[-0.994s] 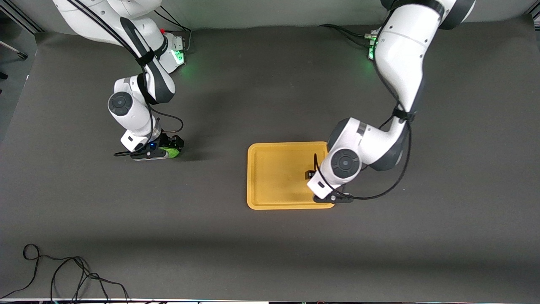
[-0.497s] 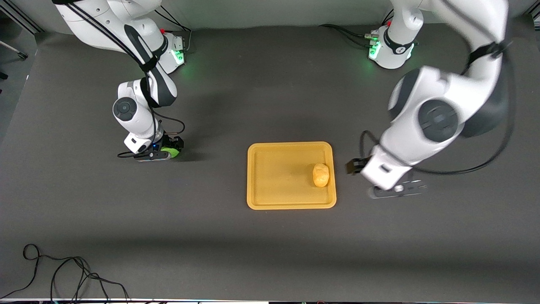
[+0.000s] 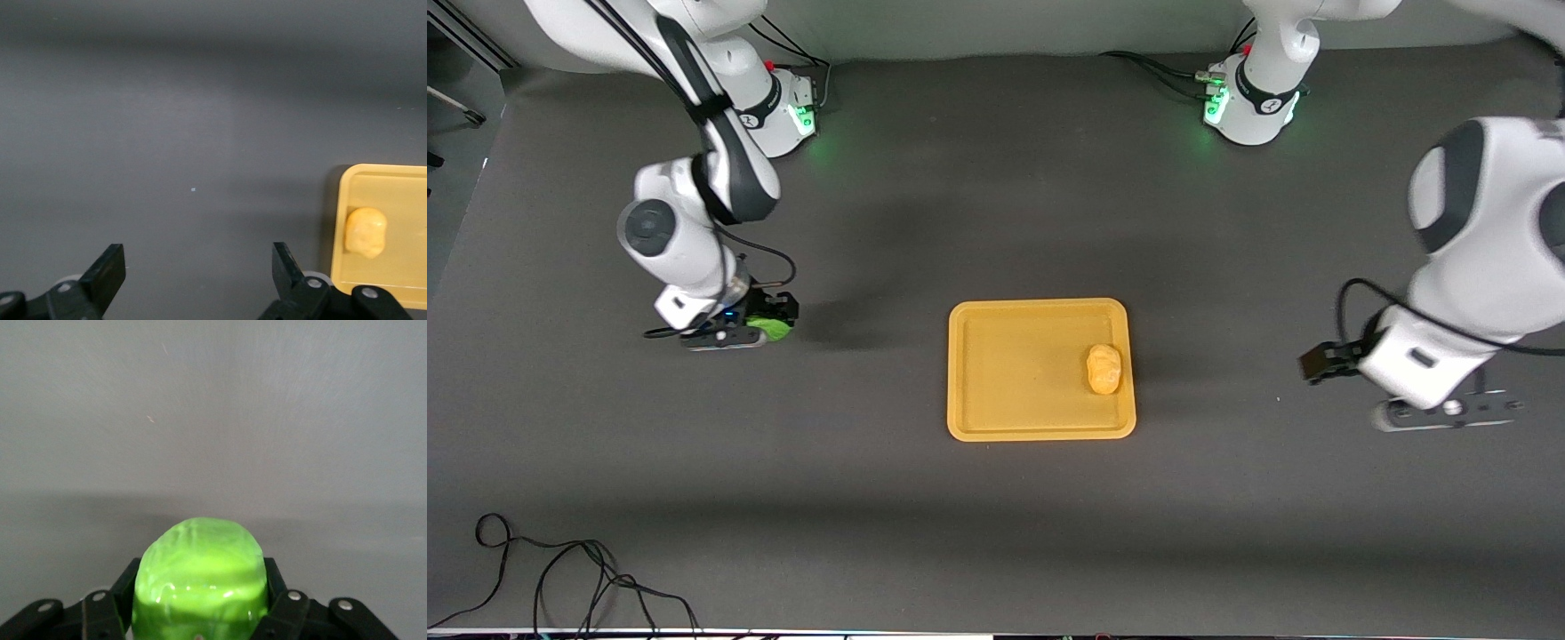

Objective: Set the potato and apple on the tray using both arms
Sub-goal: 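Close the right gripper on the apple while the left gripper withdraws, then carry the green apple with the right gripper onto the tray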

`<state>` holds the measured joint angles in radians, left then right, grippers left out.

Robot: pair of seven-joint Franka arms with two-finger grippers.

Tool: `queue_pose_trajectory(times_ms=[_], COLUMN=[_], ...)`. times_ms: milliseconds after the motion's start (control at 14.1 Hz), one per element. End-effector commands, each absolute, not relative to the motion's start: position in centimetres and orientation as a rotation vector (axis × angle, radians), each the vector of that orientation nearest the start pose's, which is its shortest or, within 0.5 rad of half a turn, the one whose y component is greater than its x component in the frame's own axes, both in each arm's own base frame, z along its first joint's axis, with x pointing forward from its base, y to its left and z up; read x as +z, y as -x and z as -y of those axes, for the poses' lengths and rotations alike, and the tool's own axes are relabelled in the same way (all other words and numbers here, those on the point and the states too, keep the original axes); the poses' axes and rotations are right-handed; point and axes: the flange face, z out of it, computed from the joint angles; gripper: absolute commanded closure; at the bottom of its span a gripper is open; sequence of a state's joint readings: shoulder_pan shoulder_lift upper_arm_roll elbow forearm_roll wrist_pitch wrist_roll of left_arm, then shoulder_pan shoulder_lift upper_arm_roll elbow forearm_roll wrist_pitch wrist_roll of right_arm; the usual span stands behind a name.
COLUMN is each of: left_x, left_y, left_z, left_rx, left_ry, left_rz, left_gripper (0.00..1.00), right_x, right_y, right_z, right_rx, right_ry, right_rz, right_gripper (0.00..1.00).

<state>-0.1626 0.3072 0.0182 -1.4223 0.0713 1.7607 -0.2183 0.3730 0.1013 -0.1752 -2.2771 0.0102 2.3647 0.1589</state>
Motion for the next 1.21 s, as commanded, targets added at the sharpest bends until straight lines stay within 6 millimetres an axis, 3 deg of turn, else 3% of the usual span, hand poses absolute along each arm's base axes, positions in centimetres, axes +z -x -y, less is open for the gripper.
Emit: queue_pose_trajectory(times_ms=[0, 142, 284, 355, 497, 568, 852, 994, 1135], left_x=[53.0, 52.0, 51.4, 52.2, 53.6, 54.5, 56.6, 56.9, 57.4], left_y=[-60.8, -59.2, -58.7, -58.4, -58.0, -58.1, -58.2, -57.6, -57.7], left_z=[7.0, 3.9, 2.3, 0.8, 0.2, -0.8, -0.8, -0.3, -0.1], left_rx=[-0.141, -0.235, -0.113, -0.107, -0.044, -0.015, 0.053, 0.08, 0.061], left_ry=[3.042, 3.053, 3.049, 3.047, 3.074, 3.101, 3.143, 3.167, 3.161], left_rz=[0.014, 0.057, 0.011, -0.033, -0.116, -0.074, -0.108, -0.123, -0.143], left_gripper=[0.06, 0.01, 0.0, 0.0, 0.0, 0.0, 0.0, 0.0, 0.0], right_x=[40.1, 44.2, 46.3, 46.2, 44.4, 43.3, 37.0, 32.6, 27.9], right_y=[-56.2, -59.7, -62.5, -63.3, -64.1, -64.2, -60.2, -58.2, -57.8], right_z=[-11.8, -15.1, -22.4, -26.6, -33.2, -36.1, -49.5, -53.5, -55.0], right_rx=[0.041, 0.069, 0.025, -0.01, -0.024, -0.03, -0.019, -0.061, -0.096], right_ry=[3.131, 3.135, 3.134, 3.136, 3.141, 3.134, 3.05, 3.03, 3.008], right_rz=[0.014, -0.021, -0.058, -0.08, -0.163, -0.194, -0.356, -0.372, -0.378], right_gripper=[0.39, 0.39, 0.39, 0.39, 0.39, 0.39, 0.39, 0.39, 0.39])
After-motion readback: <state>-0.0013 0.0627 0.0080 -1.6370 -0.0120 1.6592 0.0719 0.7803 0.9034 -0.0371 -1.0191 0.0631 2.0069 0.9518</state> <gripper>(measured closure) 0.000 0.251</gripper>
